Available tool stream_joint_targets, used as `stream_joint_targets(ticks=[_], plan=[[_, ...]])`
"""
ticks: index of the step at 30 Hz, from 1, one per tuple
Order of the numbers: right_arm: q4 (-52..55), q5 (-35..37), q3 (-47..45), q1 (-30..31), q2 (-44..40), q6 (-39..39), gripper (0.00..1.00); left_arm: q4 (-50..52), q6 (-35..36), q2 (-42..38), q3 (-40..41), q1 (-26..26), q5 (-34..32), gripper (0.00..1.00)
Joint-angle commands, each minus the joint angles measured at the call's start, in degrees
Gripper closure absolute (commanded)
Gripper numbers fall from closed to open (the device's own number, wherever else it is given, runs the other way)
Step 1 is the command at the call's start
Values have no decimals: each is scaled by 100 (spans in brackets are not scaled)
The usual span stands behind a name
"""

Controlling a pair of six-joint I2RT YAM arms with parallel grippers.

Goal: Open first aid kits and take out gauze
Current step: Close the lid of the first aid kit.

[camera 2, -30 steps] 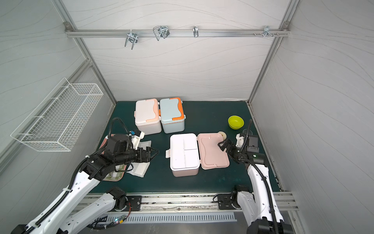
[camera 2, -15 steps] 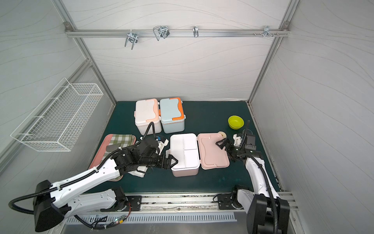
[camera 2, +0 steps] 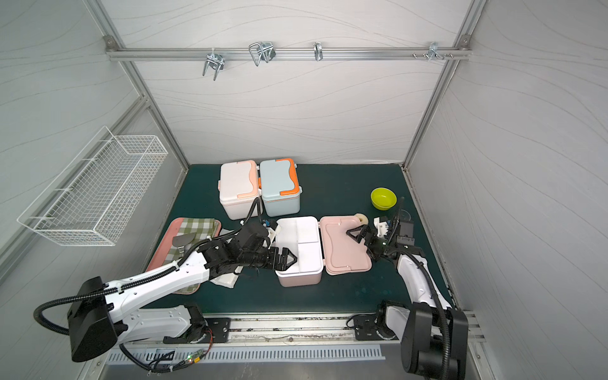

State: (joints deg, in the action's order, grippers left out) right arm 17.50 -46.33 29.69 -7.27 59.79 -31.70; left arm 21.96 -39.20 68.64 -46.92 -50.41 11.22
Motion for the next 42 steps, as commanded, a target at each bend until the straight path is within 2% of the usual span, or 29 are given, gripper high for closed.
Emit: stream_joint_targets(ticks=[1,8,19,23,29,30,31,38,42], plan=[[-75,-540,30,-18,-492,-28,1,-347,-50,62,-232,-21,64,1],[256,-513,300,-12,-1472,-28,1,-476,-84,197,-235,-47,150,1],[570,-788,938,156,-1931,-28,1,-655,-75,365,-331,-146,262,2],[716,-749,1349,543,-1887,-28,1,-763,-43,415,-393,-179,281,2],[935,-389,1917,1438,-1630,-28,1,-1081,-112,567,-397,-243,381,2],[985,-316,2004,1573,-1580,-553,1,-1103,-114,565,-391,-257,364,2],[1023,-249,2083,1725,-1527,-523,1,-1119,-111,552,-370,-267,334,2],[1119,12,2369,2383,-1283,-400,1,-985,-54,28,-94,-278,-45,2],[1180,172,2452,2743,-1156,-316,1,-497,19,-333,-17,-284,-398,2]])
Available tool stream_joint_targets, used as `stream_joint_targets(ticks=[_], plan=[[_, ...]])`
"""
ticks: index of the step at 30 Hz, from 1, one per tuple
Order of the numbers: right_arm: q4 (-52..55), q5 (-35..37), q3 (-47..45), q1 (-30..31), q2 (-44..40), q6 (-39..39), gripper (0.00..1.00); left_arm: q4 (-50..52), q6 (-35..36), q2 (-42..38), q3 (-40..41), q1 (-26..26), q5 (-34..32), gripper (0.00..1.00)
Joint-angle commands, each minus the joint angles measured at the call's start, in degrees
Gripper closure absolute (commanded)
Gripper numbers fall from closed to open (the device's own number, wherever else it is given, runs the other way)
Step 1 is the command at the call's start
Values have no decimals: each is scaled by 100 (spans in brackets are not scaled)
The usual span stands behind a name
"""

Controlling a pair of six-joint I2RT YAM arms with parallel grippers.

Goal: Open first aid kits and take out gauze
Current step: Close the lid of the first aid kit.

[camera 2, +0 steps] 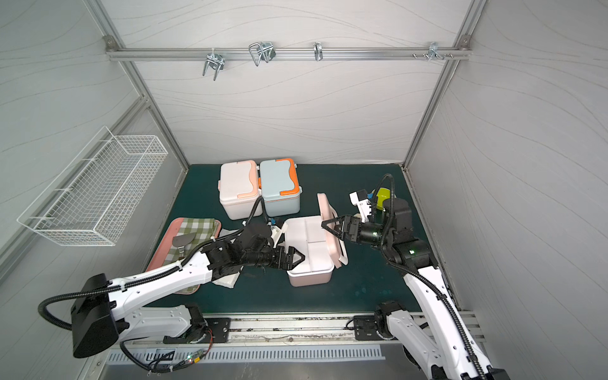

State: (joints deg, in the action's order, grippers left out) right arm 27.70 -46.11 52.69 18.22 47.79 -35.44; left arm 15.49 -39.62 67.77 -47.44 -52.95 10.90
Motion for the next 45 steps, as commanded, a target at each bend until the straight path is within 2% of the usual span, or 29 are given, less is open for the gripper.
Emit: stream_joint_targets(ticks=[1,7,12,16,20,23,27,31,37,41,45], plan=[[171,203,171,288,76,80,1,289,47,-341,61,-30,-490,2],[153,477,170,855,284,164,1,811,-37,-1113,328,-30,-954,2],[104,803,76,1573,591,275,1,1099,-83,-1782,563,-27,-1436,2],[372,1033,151,1923,869,481,1,1313,-92,-2071,585,-23,-1682,2],[765,1522,391,1989,768,697,1,1387,-116,-2236,612,-27,-1748,1],[1137,2220,641,1993,684,880,1,1437,-101,-2300,571,-25,-1766,1],[1469,2932,924,2159,905,1148,8,1411,-22,-2257,461,-10,-1727,1],[1828,4247,1326,2928,1480,1406,18,1228,-4,-2152,419,258,-1309,1],[2213,5590,1882,3679,2483,1574,24,309,-428,-2152,815,1346,123,1],[2346,5971,2071,3897,3001,1641,26,-238,-692,-1969,1060,1795,715,1],[2615,6331,2123,4047,3403,1623,26,-810,-945,-1685,1315,2002,1036,1]])
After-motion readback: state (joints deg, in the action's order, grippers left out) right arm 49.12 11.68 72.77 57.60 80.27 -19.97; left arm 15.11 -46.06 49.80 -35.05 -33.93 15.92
